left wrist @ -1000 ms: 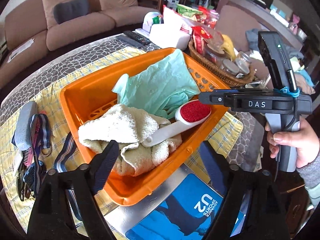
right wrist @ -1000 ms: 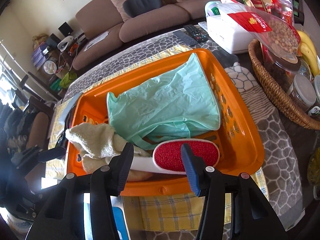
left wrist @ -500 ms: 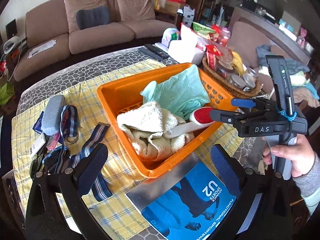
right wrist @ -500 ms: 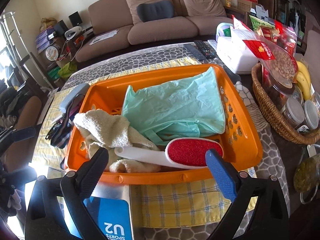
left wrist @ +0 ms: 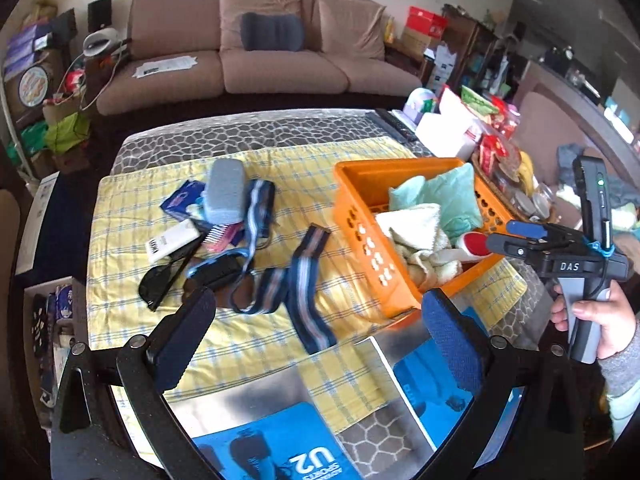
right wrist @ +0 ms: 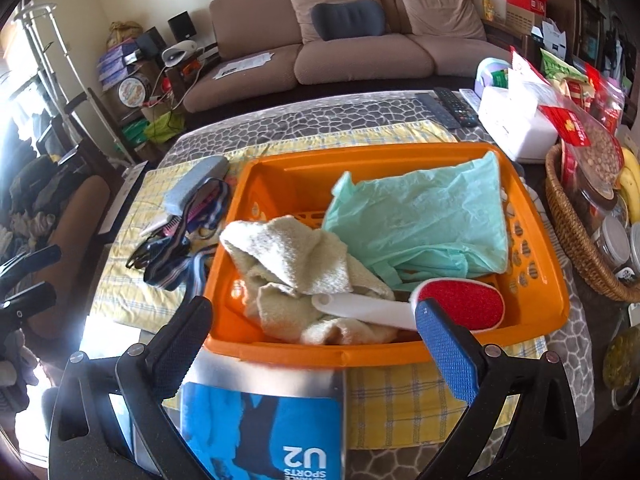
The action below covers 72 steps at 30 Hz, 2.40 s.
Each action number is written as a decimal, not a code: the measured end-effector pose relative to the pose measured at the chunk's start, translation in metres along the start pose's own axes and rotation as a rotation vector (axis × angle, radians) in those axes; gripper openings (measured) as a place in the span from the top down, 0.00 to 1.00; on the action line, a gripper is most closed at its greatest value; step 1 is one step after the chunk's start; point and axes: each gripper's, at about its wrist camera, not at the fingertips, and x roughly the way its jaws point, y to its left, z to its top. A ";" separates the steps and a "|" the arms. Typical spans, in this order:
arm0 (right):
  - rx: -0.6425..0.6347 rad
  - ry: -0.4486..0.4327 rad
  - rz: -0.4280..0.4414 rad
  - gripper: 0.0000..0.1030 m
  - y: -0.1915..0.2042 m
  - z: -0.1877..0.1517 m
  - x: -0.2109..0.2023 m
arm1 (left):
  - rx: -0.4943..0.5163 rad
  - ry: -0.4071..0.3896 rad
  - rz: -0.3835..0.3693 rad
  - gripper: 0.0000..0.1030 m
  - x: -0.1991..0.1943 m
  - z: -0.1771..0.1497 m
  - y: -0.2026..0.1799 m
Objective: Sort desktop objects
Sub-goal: 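Move the right gripper back over the cloth to the blue folding hair brush, then grasp the blue hair brush frame with the right gripper and lift it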
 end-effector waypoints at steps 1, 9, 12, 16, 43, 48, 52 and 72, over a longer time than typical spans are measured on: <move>-0.014 0.002 0.010 0.00 0.010 0.002 0.002 | -0.012 0.001 0.008 0.00 -0.002 -0.003 0.011; -0.103 0.043 0.132 0.00 0.088 0.012 0.033 | -0.109 0.029 0.050 0.00 0.001 -0.029 0.079; -0.123 0.068 0.172 0.00 0.114 0.014 0.052 | -0.138 0.048 0.059 0.00 0.008 -0.039 0.104; -0.153 0.096 0.218 0.00 0.146 0.019 0.078 | -0.165 0.074 0.061 0.00 0.022 -0.052 0.137; -0.228 0.271 0.175 0.03 0.233 0.033 0.260 | -0.198 0.109 -0.004 0.00 0.109 -0.065 0.185; -0.235 0.308 0.109 0.00 0.223 0.029 0.274 | -0.211 0.115 -0.017 0.00 0.109 -0.065 0.189; -0.184 0.307 0.114 0.00 0.215 0.032 0.281 | -0.212 0.090 -0.032 0.00 0.103 -0.062 0.188; -0.140 0.245 0.215 0.10 0.201 0.043 0.244 | -0.211 0.091 -0.040 0.00 0.106 -0.062 0.187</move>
